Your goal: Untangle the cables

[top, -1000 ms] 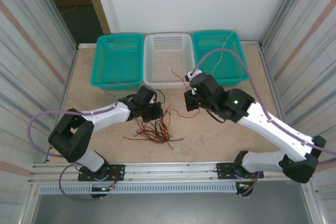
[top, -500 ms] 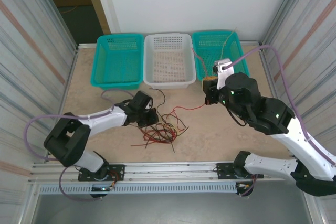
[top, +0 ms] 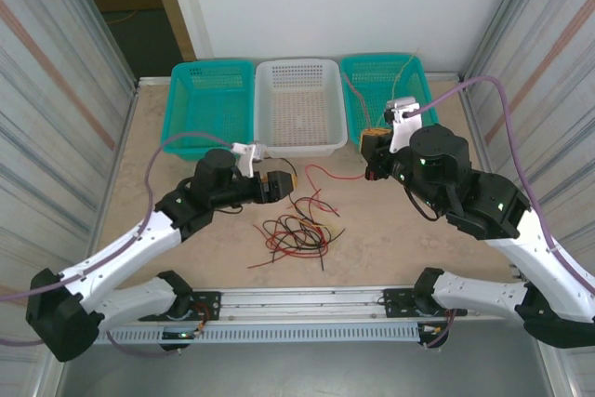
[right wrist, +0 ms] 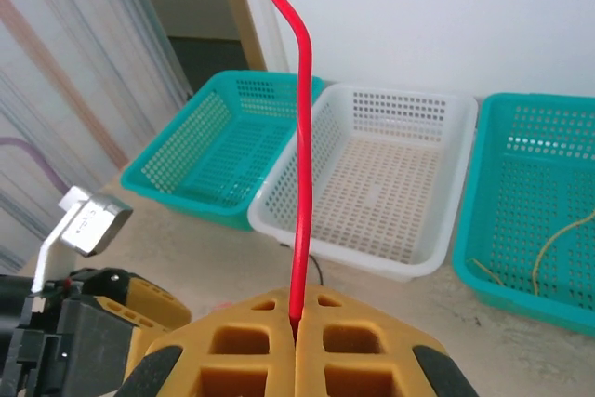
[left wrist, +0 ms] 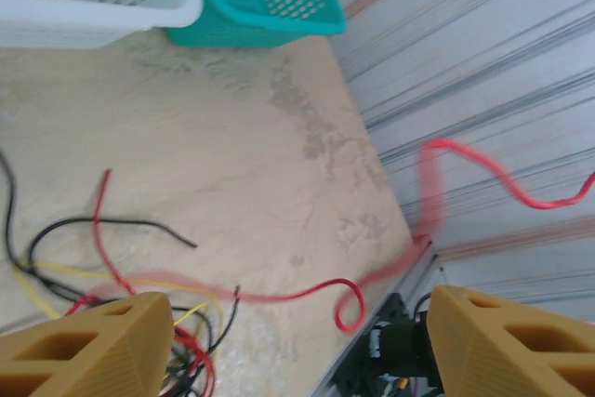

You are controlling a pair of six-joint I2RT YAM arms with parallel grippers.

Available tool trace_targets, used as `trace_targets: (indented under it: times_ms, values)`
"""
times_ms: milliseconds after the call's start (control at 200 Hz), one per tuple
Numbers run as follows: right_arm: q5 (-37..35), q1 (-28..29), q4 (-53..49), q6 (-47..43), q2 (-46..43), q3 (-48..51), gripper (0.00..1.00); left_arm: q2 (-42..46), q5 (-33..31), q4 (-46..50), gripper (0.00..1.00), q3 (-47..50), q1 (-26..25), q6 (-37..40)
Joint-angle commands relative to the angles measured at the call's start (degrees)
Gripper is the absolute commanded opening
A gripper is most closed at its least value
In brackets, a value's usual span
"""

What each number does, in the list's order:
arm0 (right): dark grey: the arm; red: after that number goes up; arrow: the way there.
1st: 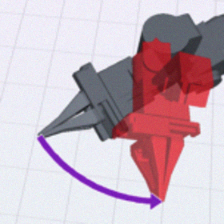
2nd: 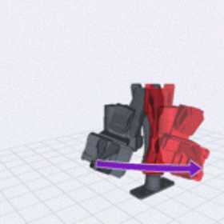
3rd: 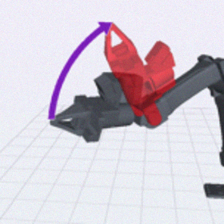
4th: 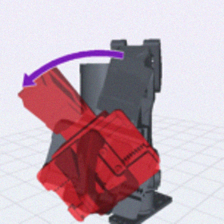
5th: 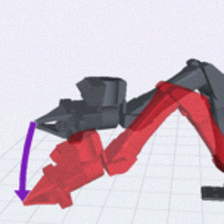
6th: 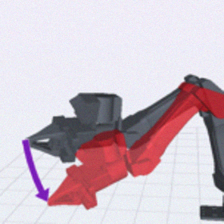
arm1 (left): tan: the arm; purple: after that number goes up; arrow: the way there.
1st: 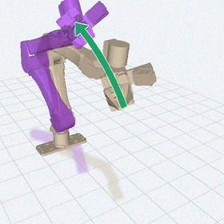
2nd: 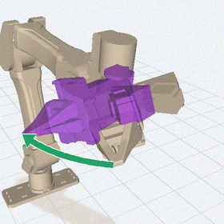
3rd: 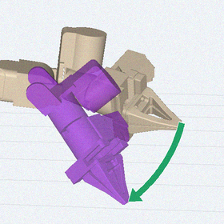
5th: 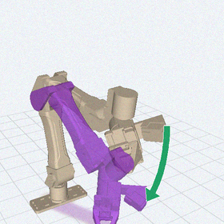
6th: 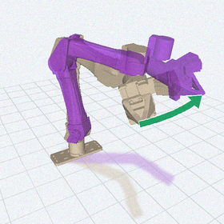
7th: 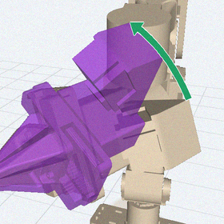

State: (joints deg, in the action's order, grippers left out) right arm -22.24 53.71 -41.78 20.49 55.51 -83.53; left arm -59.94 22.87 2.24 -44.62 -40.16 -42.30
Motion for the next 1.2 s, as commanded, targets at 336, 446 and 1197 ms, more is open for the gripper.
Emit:
trace_targets:
  times_ms: [336,446,1197]
  values:
    - [4.13,-0.2,4.34,2.54,0.46,-1.82,0.04,-5.75,4.94,-13.78,0.56,-0.9,-3.04,-1.38]
    - [3.29,-0.27,4.51,2.73,-0.06,-1.65,0.04,-2.63,0.35,-10.33,0.63,0.47,-2.7,-0.54]
    - [7.79,-4.84,6.27,5.1,0.83,-1.49,0.07,8.67,-2.27,-16.55,0.68,7.97,1.13,-5.8]
